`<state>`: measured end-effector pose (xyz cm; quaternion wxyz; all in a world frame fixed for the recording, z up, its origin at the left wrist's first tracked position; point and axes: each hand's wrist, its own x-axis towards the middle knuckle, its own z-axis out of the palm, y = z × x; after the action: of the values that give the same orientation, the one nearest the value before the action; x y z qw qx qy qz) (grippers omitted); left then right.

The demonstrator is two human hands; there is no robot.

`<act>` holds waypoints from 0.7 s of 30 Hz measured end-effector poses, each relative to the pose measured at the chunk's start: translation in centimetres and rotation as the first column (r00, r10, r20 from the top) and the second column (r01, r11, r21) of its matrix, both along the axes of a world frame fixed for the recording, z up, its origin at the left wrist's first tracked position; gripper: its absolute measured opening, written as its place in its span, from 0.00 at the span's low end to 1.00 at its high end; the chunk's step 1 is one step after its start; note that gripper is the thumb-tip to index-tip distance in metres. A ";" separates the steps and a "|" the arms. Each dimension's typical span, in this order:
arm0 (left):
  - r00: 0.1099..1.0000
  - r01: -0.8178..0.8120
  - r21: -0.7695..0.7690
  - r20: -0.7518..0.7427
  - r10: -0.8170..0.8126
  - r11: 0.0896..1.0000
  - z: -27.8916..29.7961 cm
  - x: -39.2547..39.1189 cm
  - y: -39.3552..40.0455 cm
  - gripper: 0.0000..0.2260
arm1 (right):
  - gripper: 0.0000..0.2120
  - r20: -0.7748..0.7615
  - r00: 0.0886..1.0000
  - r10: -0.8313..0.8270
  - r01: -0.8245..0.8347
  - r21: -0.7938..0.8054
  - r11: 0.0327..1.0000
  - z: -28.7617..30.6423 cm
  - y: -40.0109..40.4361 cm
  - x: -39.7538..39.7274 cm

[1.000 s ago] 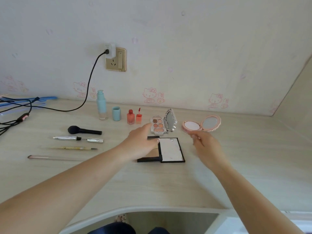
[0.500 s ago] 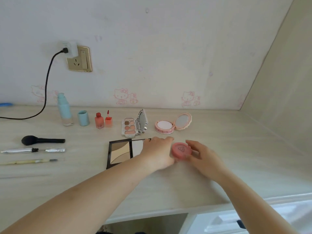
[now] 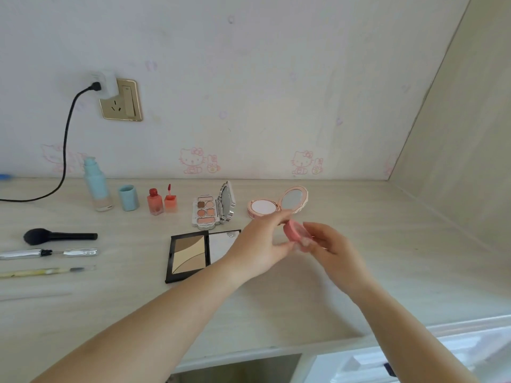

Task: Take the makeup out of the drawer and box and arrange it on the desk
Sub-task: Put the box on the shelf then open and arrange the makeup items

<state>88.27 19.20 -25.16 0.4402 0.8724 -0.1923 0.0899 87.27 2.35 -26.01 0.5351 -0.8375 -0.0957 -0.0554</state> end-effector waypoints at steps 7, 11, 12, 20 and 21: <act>0.840 -0.072 -0.855 -0.330 -0.431 0.514 1.6 -3.9 -2.4 0.17 | 0.13 0.011 1.000 0.017 -0.020 0.266 0.964 3.0 0.3 -2.8; 0.809 -0.168 -0.946 -0.293 -0.509 0.277 1.5 -4.7 -3.2 0.15 | 0.12 0.126 0.992 -0.008 0.012 -0.030 0.999 3.7 0.5 -3.9; 0.806 -0.178 -0.954 -0.283 -0.520 0.243 1.4 -4.9 -3.3 0.14 | 0.12 0.165 0.986 -0.018 0.039 -0.125 0.991 3.9 0.5 -4.1; 0.805 -0.239 -0.961 -0.278 -0.524 0.141 0.9 -6.0 -3.8 0.12 | 0.13 0.294 0.956 0.006 0.157 -0.527 0.835 4.8 1.0 -5.0; 0.809 -0.240 -0.959 -0.283 -0.516 0.150 0.9 -6.1 -3.9 0.12 | 0.13 0.325 0.946 0.017 0.180 -0.568 0.803 4.8 1.1 -5.1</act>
<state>82.14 15.34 -24.28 0.9353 0.3340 -0.0333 -0.1124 82.15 3.46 -21.24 0.2232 -0.9456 -0.1553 -0.1785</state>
